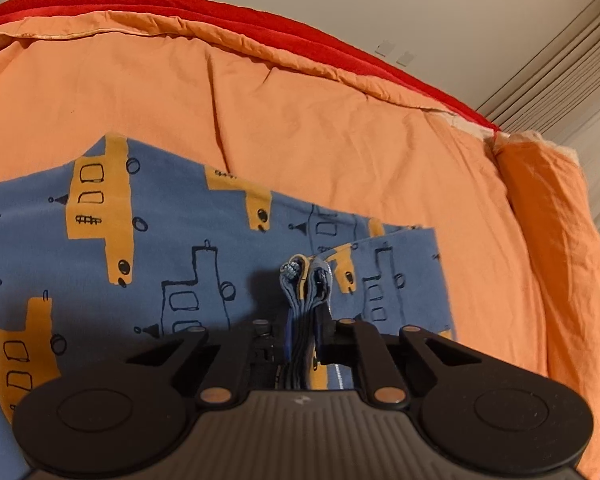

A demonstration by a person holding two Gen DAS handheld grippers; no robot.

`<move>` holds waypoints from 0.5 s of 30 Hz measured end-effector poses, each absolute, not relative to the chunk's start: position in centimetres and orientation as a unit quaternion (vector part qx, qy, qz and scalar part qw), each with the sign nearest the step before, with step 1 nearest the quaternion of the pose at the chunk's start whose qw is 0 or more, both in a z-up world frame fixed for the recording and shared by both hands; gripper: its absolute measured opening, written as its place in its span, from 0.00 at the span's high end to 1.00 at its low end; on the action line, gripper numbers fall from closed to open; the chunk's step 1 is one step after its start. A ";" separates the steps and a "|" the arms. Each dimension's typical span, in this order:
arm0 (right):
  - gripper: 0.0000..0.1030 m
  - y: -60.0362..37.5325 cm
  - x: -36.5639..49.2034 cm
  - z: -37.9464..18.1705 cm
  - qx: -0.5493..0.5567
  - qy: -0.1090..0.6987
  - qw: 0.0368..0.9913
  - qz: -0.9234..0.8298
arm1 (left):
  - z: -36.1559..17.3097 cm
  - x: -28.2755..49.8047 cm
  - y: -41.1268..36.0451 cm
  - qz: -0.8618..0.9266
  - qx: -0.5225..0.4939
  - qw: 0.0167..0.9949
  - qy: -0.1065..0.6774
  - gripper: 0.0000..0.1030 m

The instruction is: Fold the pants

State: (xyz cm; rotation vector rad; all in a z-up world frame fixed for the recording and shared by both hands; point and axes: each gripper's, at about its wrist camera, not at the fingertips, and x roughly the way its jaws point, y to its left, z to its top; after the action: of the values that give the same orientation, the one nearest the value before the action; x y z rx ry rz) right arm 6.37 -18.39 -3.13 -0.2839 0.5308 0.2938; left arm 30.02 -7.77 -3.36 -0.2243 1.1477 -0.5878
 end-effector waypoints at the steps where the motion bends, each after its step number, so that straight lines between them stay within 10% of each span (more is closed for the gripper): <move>1: 0.84 -18.2 6.4 -2.8 -0.136 0.256 0.946 0.143 | -2.9 30.1 -7.5 -0.276 -0.106 0.794 0.531 0.90; 15: 0.84 -11.8 8.9 -1.2 -0.122 0.257 0.929 0.236 | -2.3 30.1 1.4 -0.236 -0.085 0.810 0.530 0.90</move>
State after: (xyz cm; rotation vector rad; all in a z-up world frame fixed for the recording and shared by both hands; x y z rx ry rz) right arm 8.85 -11.79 -1.25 -0.2505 0.5269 0.4829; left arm 30.08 1.43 -2.33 -0.1816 1.1323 -0.5040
